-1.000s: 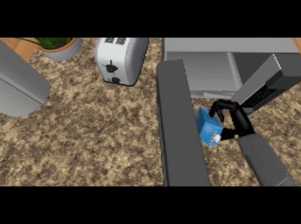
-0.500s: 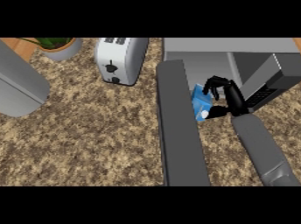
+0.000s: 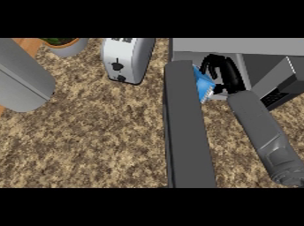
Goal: Pick up the milk, place it into the microwave and close the microwave
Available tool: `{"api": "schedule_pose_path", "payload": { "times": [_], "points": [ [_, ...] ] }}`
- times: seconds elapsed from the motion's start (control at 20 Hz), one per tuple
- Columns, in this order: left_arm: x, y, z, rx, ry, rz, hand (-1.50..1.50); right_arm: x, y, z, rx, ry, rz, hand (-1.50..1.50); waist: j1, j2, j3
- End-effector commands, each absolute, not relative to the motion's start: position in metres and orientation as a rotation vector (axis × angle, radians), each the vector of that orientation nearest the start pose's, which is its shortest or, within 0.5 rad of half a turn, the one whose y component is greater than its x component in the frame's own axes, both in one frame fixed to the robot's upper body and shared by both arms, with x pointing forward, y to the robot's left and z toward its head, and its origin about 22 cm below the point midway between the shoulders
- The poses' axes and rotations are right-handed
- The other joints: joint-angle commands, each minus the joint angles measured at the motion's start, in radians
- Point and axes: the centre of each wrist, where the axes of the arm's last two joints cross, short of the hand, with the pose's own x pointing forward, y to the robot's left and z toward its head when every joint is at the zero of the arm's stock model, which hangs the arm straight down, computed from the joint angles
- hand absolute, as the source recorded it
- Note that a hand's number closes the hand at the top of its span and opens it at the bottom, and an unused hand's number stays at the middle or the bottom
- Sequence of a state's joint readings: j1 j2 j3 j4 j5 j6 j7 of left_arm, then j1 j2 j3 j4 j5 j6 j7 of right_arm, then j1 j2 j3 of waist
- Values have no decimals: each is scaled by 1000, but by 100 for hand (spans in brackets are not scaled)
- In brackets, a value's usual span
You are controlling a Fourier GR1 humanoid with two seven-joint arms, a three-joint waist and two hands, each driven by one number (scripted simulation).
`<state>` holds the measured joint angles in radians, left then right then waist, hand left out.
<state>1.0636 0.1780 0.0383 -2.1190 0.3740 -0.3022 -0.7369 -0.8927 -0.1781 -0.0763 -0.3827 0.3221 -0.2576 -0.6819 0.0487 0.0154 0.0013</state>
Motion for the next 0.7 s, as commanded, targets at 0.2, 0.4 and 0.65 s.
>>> {"api": "schedule_pose_path", "payload": {
  "times": [0.2, 0.4, 0.65],
  "points": [
    [10, 310, 28, -3, -1935, 183, -150, 430, -223, 20, -617, -1842, 496, 150, 32, 24, 2],
    [15, 312, 26, -12, -1940, 177, -150, 433, -230, 25, -721, -1817, 347, 150, 45, 32, 3],
    [27, 315, 26, -3, -1965, 131, -150, 437, -222, 30, -831, -1855, 336, -150, 74, 43, 3]
  ]
}}
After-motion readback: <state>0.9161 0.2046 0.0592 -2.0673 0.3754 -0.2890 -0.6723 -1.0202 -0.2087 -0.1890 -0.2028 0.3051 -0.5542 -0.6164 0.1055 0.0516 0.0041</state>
